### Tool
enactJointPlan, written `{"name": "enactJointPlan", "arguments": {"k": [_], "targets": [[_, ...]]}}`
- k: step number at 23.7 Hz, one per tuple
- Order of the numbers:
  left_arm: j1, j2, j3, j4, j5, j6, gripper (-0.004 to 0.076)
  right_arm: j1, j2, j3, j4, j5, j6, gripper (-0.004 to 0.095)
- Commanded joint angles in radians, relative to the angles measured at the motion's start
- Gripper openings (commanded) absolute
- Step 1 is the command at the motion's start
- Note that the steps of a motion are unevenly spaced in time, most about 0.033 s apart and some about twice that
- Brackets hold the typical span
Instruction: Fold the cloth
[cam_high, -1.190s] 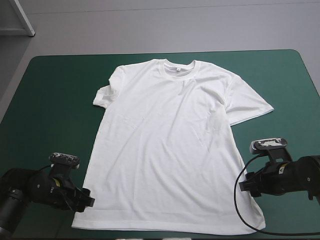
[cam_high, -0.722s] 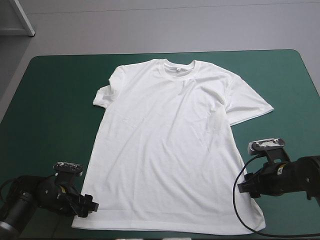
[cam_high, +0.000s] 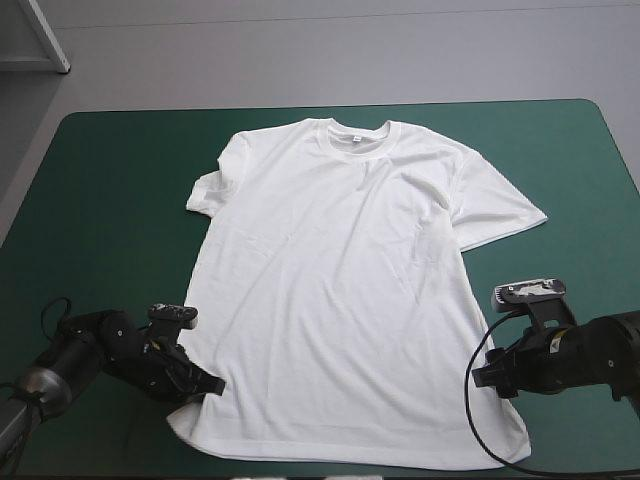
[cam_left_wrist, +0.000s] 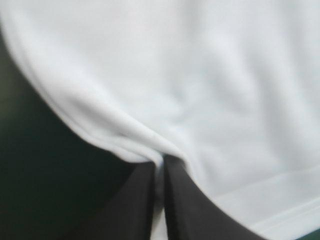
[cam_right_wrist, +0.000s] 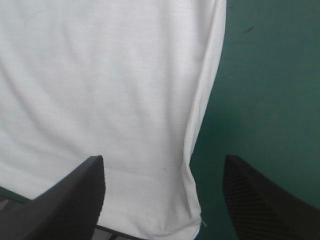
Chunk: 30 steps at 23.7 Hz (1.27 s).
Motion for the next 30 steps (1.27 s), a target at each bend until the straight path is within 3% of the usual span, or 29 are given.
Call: {"name": "enactJointPlan", "arguments": {"k": [1,8,13,24,28,30], "targets": [[-0.008,0.023,0.022,-0.183,-0.124,0.088,0.0019,0.001,-0.002,-0.022,0.021,-0.017,0.005,0.0625],[-0.008,0.023,-0.021,-0.190,-0.169,0.116,0.0020,0.001,0.080,-0.022,0.015,-0.017,0.024,0.0624],[-0.008,0.018,-0.113,-0.177,-0.117,0.125,0.0020,0.001,0.229,-0.022,-0.037,-0.019,0.038,0.0617],[-0.008,-0.076,-0.184,-0.149,-0.109,0.120,0.0020,0.001,0.463,-0.022,0.034,-0.050,0.004,0.0561],[-0.008,-0.076,-0.184,-0.149,-0.100,0.117,0.0020,0.001,0.507,-0.019,0.106,-0.037,-0.053,0.0382],[-0.008,-0.076,-0.172,-0.149,-0.098,0.115,0.0019,0.019,0.507,0.019,0.094,-0.074,-0.103,0.0141]]}}
